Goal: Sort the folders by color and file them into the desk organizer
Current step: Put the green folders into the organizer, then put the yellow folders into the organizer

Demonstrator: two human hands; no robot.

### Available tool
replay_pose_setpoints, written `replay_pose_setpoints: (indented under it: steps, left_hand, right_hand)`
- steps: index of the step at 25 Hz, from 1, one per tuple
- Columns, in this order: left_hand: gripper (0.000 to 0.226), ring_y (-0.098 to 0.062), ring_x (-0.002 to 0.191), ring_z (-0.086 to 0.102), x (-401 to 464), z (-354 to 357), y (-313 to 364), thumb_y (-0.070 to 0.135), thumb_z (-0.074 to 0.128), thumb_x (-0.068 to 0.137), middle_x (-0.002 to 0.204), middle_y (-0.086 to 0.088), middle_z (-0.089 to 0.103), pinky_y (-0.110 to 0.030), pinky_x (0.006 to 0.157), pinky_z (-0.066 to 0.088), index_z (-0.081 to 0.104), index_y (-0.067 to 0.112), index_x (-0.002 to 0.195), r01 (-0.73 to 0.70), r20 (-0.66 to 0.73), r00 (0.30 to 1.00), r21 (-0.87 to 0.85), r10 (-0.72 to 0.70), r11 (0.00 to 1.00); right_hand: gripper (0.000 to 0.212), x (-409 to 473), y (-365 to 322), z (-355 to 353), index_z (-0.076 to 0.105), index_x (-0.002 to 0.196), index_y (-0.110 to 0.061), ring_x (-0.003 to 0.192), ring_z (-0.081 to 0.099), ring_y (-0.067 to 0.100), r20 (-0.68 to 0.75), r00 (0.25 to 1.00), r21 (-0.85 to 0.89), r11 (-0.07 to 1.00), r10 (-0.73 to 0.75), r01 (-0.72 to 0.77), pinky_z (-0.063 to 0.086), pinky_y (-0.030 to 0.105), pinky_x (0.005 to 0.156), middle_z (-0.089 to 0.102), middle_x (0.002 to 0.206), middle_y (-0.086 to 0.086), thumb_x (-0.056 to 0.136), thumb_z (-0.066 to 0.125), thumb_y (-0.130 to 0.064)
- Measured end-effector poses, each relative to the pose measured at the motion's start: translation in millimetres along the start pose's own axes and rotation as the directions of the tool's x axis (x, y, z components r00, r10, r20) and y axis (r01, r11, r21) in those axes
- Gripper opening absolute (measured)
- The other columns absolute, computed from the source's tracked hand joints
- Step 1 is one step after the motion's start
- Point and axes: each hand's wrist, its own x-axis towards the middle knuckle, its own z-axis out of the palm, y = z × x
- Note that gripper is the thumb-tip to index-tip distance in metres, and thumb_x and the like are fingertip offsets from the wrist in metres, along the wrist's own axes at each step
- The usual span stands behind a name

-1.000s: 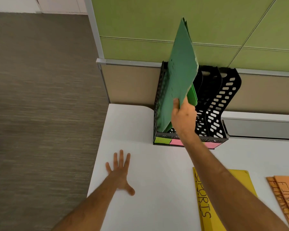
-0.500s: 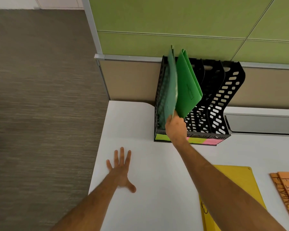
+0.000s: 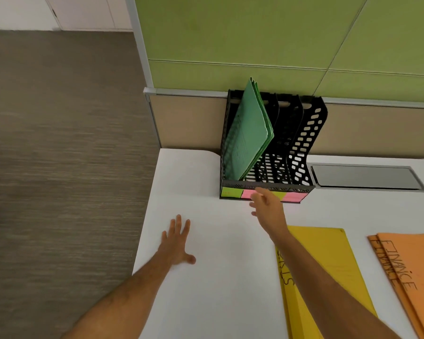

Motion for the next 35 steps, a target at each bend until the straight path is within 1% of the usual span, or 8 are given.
replay_pose_setpoints:
  steps: [4, 6, 9, 15, 19, 22, 29, 35]
  left_hand:
    - [0.133, -0.034, 0.15, -0.026, -53, 53, 3, 0.056, 0.077, 0.077, 0.158, -0.01, -0.04, -0.055, 0.122, 0.005, -0.022, 0.018, 0.156, -0.038, -0.002, 0.999, -0.008, 0.038, 0.999]
    - [0.13, -0.033, 0.15, -0.027, -81, 82, 1, 0.058, 0.075, 0.08, 0.157, -0.01, -0.041, -0.055, 0.122, 0.004, -0.023, 0.018, 0.156, -0.048, -0.014, 0.999, 0.0, 0.048, 0.999]
    - [0.128, -0.034, 0.15, -0.028, -109, 112, -1, 0.063, 0.07, 0.081, 0.157, -0.01, -0.041, -0.055, 0.122, 0.003, -0.024, 0.017, 0.155, -0.042, -0.033, 0.999, -0.011, 0.042, 0.999]
    - [0.128, -0.034, 0.151, -0.025, -140, 146, 24, 0.062, 0.071, 0.081, 0.157, -0.01, -0.04, -0.055, 0.123, 0.005, -0.022, 0.017, 0.156, 0.026, -0.057, 0.998, -0.06, -0.029, 0.998]
    - [0.115, -0.03, 0.154, -0.018, -155, 166, 60, 0.045, 0.072, 0.087, 0.158, -0.005, -0.036, -0.054, 0.123, 0.009, -0.014, 0.02, 0.159, 0.049, -0.079, 0.995, -0.121, -0.059, 0.991]
    - [0.099, -0.023, 0.155, -0.012, -161, 179, 99, 0.032, 0.067, 0.094, 0.166, -0.003, -0.021, -0.048, 0.126, 0.008, -0.005, 0.02, 0.161, 0.016, -0.139, 0.989, -0.255, -0.053, 0.967]
    - [0.08, -0.015, 0.156, 0.004, -166, 203, 220, 0.034, 0.063, 0.097, 0.169, 0.003, 0.009, -0.035, 0.125, 0.009, 0.015, 0.023, 0.161, -0.073, -0.248, 0.967, -0.491, -0.059, 0.868]
    - [0.077, -0.02, 0.15, 0.026, -165, 205, 290, 0.037, 0.065, 0.096, 0.164, -0.001, 0.027, -0.036, 0.121, 0.023, 0.023, 0.024, 0.159, -0.037, -0.159, 0.984, -0.613, -0.077, 0.789]
  right_hand:
    - [0.037, -72, 63, -30, 0.058, 0.133, -0.01, 0.108, 0.065, 0.024, 0.051, 0.999, -0.186, 0.982, -0.001, 0.011, 0.048, 0.029, 0.089, 0.07, 0.115, 0.011, 0.098, 0.055, -0.02]
    - [0.04, -109, 96, -42, 0.055, 0.136, -0.008, 0.123, 0.059, 0.022, 0.078, 0.997, -0.208, 0.978, 0.024, -0.008, 0.046, 0.03, 0.1, 0.063, 0.132, 0.01, 0.097, 0.058, -0.017]
    - [0.045, -157, 138, -58, 0.052, 0.14, -0.011, 0.131, 0.053, 0.022, 0.133, 0.99, -0.324, 0.946, 0.047, -0.001, 0.041, 0.035, 0.11, 0.057, 0.14, 0.007, 0.097, 0.059, -0.02]
    - [0.051, -205, 189, -101, 0.043, 0.147, -0.018, 0.133, 0.048, 0.026, 0.207, 0.974, -0.45, 0.893, 0.096, 0.008, 0.033, 0.032, 0.111, 0.051, 0.145, 0.006, 0.099, 0.055, -0.023]
    - [0.053, -209, 217, -139, 0.039, 0.149, -0.02, 0.145, 0.033, 0.023, 0.259, 0.961, -0.481, 0.876, 0.1, 0.039, 0.027, 0.036, 0.117, 0.038, 0.156, 0.005, 0.099, 0.055, -0.025]
    - [0.055, -205, 235, -177, 0.035, 0.151, -0.02, 0.146, 0.031, 0.024, 0.284, 0.952, -0.497, 0.866, 0.112, 0.046, 0.025, 0.038, 0.119, 0.035, 0.158, 0.005, 0.1, 0.053, -0.027]
    - [0.055, -198, 284, -259, 0.032, 0.152, -0.019, 0.147, 0.029, 0.025, 0.314, 0.944, -0.506, 0.859, 0.103, 0.074, 0.023, 0.035, 0.119, 0.032, 0.159, 0.005, 0.1, 0.053, -0.023]
    - [0.061, -192, 311, -294, 0.025, 0.154, -0.021, 0.15, 0.022, 0.024, 0.392, 0.917, -0.547, 0.821, 0.075, 0.167, 0.02, 0.035, 0.12, 0.017, 0.164, 0.004, 0.1, 0.053, -0.024]
